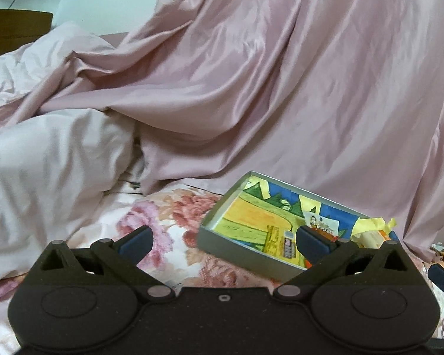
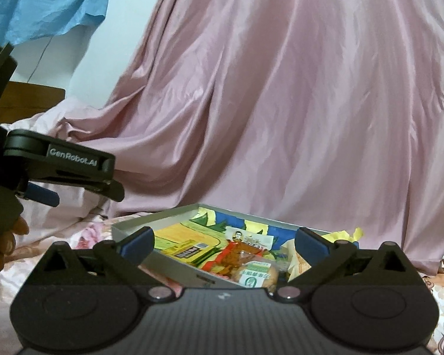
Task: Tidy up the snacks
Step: 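Open left gripper over tray dropping yellow bar while right releases round cake, then withdraw both open grippers from the tray back toward the remaining snacks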
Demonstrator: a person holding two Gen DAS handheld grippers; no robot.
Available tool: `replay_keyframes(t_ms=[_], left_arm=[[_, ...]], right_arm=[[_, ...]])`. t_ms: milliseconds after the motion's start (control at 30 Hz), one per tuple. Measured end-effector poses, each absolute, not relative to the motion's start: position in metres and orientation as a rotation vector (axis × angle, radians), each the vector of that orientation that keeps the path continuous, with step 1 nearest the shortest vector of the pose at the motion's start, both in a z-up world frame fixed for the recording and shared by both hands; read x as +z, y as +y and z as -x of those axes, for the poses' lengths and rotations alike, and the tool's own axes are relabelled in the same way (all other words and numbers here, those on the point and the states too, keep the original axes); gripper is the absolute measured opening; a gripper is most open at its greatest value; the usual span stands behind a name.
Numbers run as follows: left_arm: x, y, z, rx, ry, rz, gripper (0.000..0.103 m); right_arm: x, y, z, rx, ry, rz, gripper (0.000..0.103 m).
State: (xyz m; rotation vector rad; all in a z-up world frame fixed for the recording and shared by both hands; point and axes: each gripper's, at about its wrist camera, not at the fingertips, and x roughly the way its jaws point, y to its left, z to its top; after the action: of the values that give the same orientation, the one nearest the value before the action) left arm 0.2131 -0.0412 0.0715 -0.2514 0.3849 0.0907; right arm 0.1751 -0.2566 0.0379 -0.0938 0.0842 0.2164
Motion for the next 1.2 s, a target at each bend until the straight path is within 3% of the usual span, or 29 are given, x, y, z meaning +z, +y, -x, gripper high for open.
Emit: replay_keyframes(t_ms=[533, 1200], left_arm=[[0.052, -0.016, -0.124, 0.068, 0.39, 0.174, 0.102], [0.005, 0.015, -0.067, 0.058, 0.479, 0.097, 0.102]], right_arm=[[0.036, -0.238, -0.108, 0.279, 0.138, 0.047, 0.103], [0.004, -0.205, -0.07, 0.344, 0.438, 0.051, 0.103]])
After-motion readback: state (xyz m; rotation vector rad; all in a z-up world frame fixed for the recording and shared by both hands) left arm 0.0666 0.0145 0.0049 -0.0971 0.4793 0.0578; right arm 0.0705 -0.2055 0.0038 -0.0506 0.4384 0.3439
